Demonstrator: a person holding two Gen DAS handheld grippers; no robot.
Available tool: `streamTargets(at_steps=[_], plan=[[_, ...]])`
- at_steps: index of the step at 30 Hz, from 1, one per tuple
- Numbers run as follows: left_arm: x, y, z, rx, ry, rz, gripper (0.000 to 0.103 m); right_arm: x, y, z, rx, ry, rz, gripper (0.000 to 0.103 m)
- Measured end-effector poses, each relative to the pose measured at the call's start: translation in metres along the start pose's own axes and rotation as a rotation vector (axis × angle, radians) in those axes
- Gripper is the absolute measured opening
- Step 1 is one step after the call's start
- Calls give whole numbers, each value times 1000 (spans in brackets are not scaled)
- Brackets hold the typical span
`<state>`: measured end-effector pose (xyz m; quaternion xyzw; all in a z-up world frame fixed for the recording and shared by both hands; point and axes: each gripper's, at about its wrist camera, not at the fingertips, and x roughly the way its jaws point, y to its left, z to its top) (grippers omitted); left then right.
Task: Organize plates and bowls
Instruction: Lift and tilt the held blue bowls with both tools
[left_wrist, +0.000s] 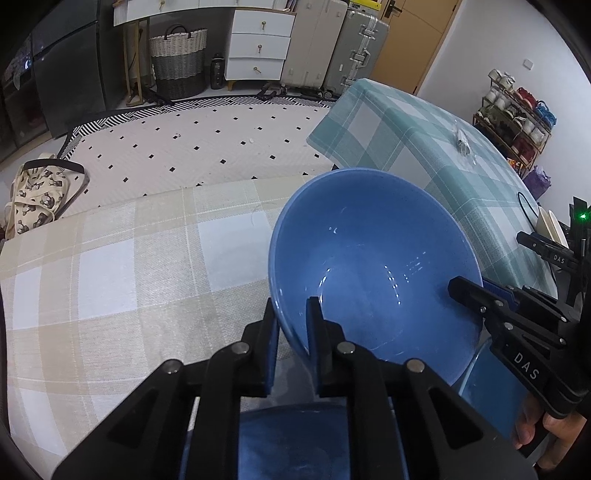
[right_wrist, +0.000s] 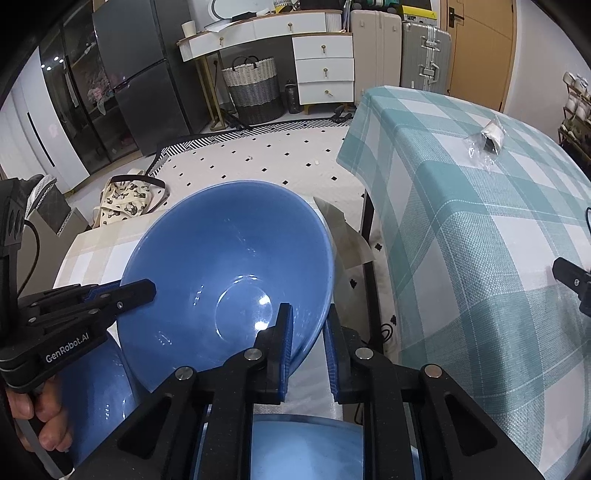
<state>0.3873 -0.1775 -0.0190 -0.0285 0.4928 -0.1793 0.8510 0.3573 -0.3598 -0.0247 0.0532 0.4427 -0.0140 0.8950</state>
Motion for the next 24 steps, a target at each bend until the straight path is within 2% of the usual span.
streamTargets(at_steps=[11,24], plan=[[-28,-11,6,17,-58,7,12,-19,0,0,8,-51,10,16],[-73,-27,6,48,-126,36,12,-63,2,1,15,-139,38,16]])
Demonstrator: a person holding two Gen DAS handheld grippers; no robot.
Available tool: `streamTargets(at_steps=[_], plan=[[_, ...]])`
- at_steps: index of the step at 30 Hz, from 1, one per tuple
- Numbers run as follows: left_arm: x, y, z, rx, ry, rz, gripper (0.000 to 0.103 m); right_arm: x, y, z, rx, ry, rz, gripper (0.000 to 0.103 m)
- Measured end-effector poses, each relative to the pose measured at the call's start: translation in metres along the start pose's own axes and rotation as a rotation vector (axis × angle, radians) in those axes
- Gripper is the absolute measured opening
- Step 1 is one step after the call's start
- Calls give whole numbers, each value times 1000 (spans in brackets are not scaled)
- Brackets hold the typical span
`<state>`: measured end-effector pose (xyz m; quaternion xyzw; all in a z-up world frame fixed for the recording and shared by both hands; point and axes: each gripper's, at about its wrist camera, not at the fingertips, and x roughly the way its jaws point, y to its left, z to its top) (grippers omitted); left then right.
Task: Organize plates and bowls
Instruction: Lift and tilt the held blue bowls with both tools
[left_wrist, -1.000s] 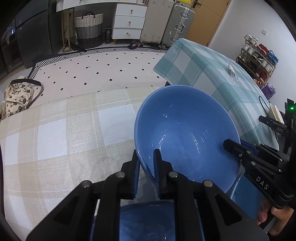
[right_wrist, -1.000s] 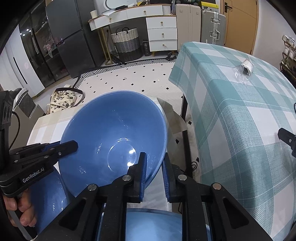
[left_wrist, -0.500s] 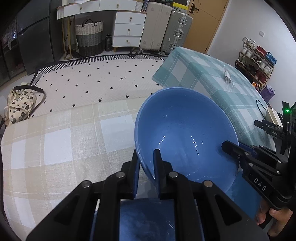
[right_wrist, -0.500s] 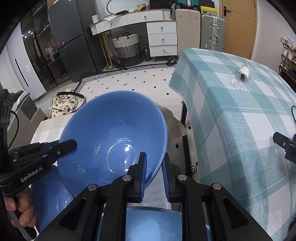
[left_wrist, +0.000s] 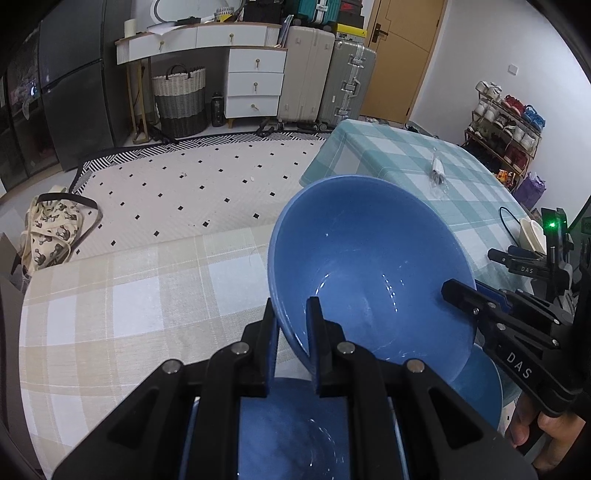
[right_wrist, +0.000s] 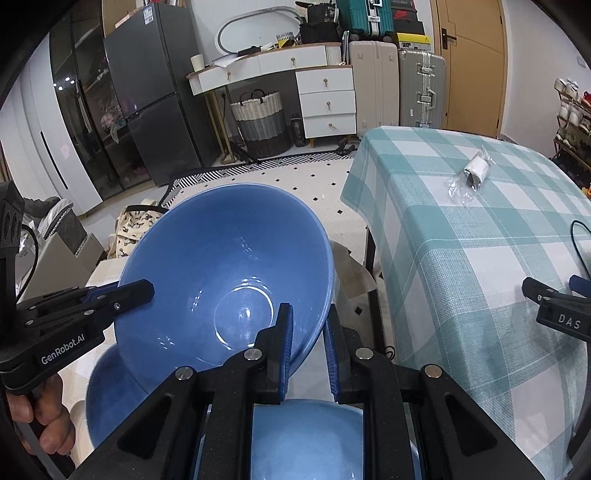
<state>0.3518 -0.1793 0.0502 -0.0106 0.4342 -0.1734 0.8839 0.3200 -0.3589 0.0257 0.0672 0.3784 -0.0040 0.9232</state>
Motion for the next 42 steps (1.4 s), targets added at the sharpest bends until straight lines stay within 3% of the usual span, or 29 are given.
streamTargets(at_steps=[24,42], plan=[[-77,-2,-27,14,-86,52,13,-88,37,-15,-69,-127,70,16],[-116,7,-53,11,-137,77,13,-122,64,-35,-133,-156,102,18]])
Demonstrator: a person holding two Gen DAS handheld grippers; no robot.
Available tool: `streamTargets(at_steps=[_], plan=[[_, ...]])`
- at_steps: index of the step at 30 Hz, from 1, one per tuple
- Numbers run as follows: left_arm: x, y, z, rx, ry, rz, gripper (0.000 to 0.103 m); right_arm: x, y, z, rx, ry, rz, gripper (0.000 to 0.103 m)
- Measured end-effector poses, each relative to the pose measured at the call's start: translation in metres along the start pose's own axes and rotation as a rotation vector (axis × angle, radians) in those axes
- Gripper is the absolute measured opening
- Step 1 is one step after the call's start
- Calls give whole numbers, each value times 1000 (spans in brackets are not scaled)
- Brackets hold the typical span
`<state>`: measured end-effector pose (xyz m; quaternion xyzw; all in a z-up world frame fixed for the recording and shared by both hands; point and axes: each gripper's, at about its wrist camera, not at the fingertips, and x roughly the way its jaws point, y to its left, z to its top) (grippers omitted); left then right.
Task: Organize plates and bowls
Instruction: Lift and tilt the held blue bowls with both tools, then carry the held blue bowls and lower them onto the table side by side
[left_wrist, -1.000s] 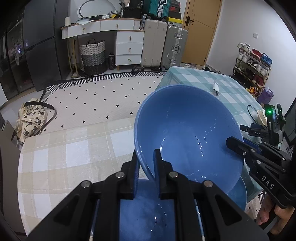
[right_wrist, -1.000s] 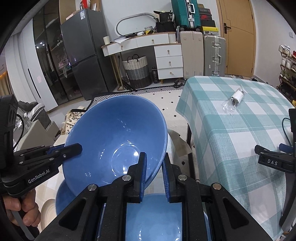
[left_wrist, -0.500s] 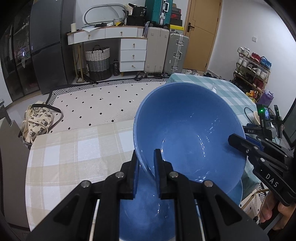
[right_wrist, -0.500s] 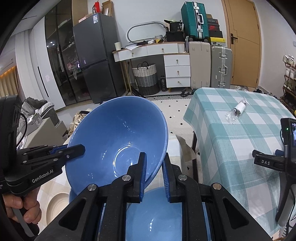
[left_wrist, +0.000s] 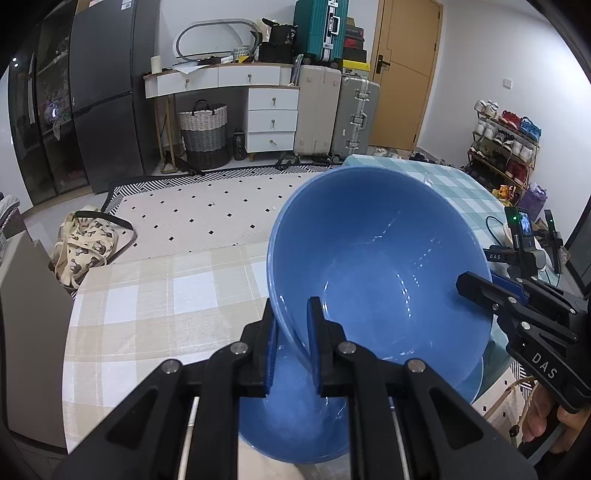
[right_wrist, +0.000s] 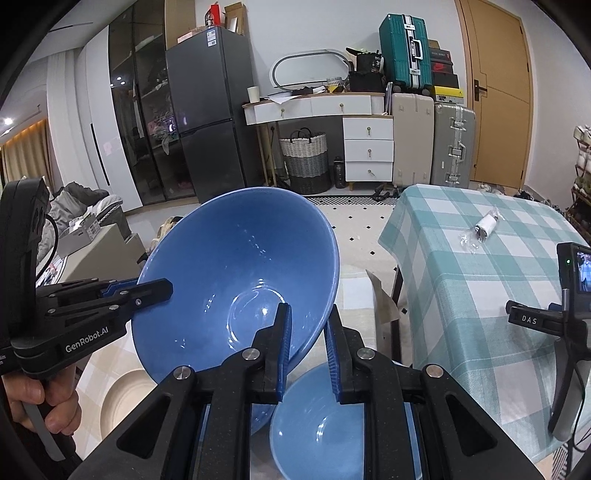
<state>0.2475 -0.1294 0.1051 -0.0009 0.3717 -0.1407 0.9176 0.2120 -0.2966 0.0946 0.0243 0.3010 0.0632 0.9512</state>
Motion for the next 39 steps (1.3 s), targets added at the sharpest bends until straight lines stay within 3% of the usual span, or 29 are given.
streamTargets(at_steps=[15,39], plan=[[-10,14,-25,1,9,43,13,-7,35,-19,-71,11,23,19],[16,35,-64,6,114,106,13,38,56,-47,-143,130,44,20]])
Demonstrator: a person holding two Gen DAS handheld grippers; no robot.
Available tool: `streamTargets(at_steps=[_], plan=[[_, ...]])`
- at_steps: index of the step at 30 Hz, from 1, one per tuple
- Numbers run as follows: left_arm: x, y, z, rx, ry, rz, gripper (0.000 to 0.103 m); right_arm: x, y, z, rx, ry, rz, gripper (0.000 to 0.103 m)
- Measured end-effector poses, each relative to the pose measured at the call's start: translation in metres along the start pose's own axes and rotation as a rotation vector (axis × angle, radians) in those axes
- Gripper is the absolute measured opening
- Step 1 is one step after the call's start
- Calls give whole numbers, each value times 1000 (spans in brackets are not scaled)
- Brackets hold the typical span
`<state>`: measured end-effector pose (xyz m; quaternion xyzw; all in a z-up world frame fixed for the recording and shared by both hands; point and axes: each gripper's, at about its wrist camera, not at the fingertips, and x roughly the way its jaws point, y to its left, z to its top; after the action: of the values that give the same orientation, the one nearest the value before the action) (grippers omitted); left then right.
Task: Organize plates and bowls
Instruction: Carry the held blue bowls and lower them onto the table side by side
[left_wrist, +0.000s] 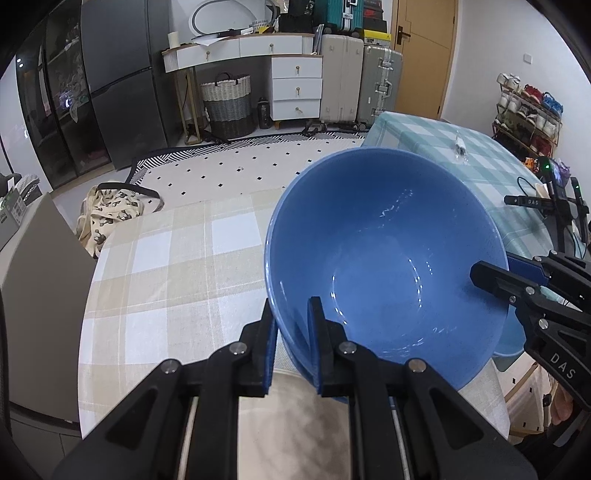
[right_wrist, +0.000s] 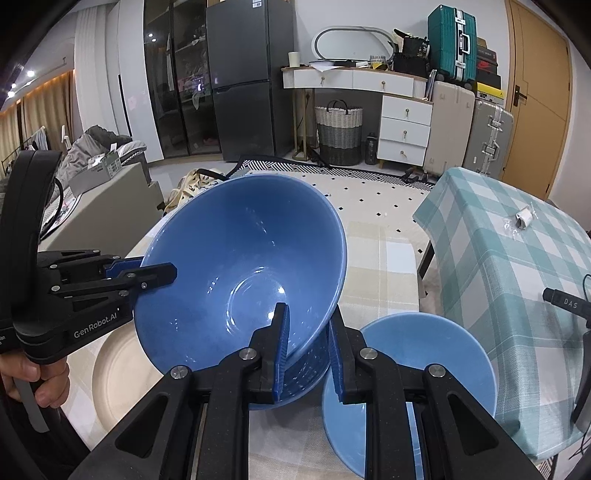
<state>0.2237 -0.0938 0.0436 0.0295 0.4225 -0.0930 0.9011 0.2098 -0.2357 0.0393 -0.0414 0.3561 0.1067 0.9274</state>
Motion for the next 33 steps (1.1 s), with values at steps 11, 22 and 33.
streamTargets(at_steps=[11,22,33], plan=[[19,-4,-7,18,44,20,13,22,-4,-9,0,64,-5,20],[30,-7,-12,42,74,28,16,32,-5,-13,-10,92,-17,20],[37,-7,-17,61,100,42,16,44,-3,-18,-28,125,-36,21]])
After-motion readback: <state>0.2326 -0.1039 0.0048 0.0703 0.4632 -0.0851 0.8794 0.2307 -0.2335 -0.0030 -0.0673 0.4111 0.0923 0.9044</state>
